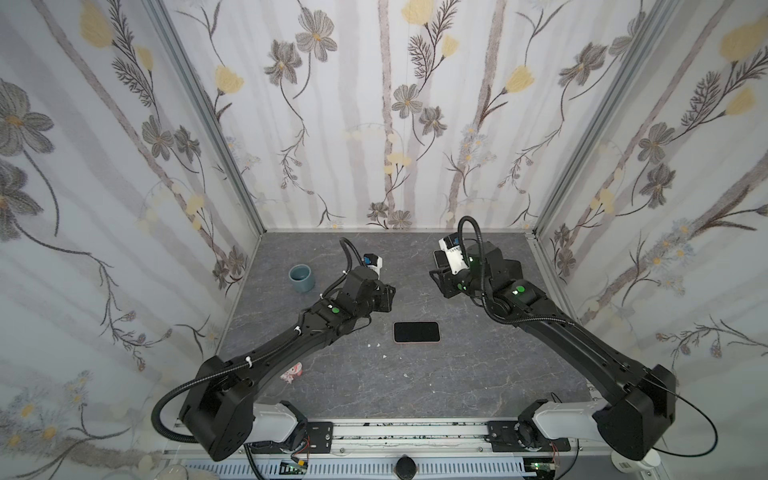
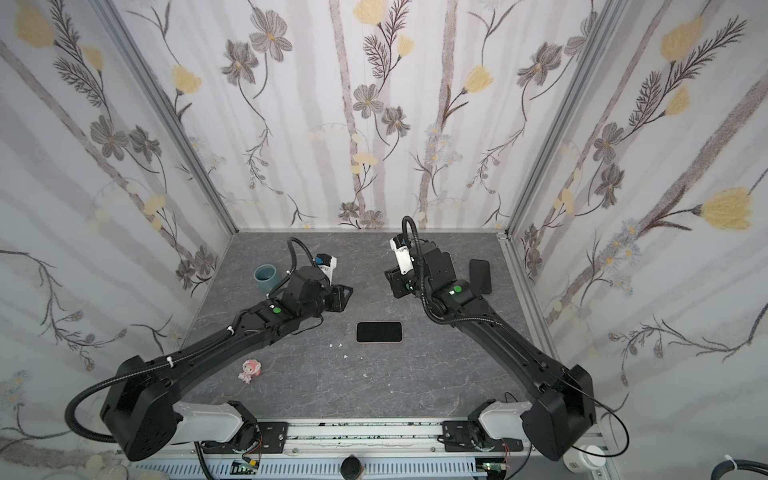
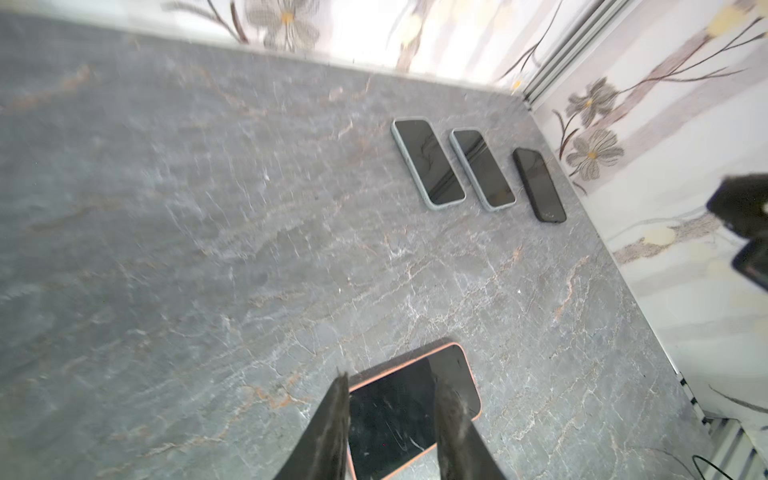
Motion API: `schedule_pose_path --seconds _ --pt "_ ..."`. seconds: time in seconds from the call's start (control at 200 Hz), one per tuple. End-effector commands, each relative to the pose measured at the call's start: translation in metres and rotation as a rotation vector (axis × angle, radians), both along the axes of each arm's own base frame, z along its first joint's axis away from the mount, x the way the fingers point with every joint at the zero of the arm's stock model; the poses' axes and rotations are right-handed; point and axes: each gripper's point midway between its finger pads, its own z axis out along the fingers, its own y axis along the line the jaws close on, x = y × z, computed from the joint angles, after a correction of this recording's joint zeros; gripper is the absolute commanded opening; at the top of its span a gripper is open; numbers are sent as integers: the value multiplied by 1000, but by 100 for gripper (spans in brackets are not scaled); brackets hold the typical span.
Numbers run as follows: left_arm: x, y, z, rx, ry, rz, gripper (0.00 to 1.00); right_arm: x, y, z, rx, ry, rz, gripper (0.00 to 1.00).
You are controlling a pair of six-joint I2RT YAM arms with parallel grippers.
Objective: Put the phone into the phone case
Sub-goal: 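Grasp the pink-cased phone with the right gripper and lift it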
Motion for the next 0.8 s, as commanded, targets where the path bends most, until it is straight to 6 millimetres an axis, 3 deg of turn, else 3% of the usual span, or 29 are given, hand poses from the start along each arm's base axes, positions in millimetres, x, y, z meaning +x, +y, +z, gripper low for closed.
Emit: schedule_pose_path --seconds 0.0,0.07,0.165,0.31,0.41,0.475,0.57,0.639,0.794 --pt "-8 8 34 43 -218 -75 35 -8 6 33 -5 -259 113 61" --pt "-24 9 40 74 -311 -163 37 -20 6 27 -75 -349 198 77" --pt "-43 14 35 148 -403 -263 42 -46 17 2 -207 -409 418 86" --pt "-59 31 21 251 -479 -294 58 -75 25 -55 -345 -344 664 96" --pt "-80 31 -2 326 -533 -427 60 -89 26 -95 -405 -240 786 100" --pt "-100 26 -23 385 -582 -573 60 -87 23 -116 -448 -190 790 100" --pt "-128 22 -49 462 -655 -762 76 -81 20 -144 -512 -127 790 100" --pt "-138 21 -54 458 -686 -806 83 -76 19 -158 -548 -86 793 100" --pt "-148 19 -58 424 -700 -838 89 -66 22 -181 -579 -26 795 100"
